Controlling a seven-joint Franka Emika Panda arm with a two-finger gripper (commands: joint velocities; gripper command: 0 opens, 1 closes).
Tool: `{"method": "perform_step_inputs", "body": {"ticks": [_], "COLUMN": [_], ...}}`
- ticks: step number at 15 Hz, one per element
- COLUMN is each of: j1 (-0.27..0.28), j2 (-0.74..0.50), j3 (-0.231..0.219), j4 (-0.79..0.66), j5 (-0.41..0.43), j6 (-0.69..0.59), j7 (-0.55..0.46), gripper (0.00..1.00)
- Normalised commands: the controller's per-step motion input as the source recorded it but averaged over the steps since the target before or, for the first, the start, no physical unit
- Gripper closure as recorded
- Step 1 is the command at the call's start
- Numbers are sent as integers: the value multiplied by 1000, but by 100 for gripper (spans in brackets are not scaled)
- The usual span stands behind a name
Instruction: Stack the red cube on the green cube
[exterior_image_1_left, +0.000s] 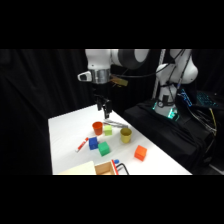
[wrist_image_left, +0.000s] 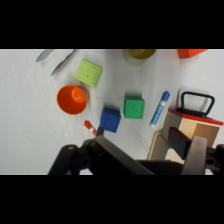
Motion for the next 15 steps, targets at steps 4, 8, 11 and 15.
{"method": "perform_step_inputs", "body": {"ticks": [4, 8, 11, 15], "j1": [0, 45, 77, 92], "j2": [-27, -92, -126, -133], "j3": [35, 70, 86, 89], "j4": [-6, -53, -129, -216], "j5": [4, 44, 87, 140], "j6": [-31, -45, 5, 110], "j7": [-5, -2, 10, -28], "gripper": [0, 0, 0, 0]}}
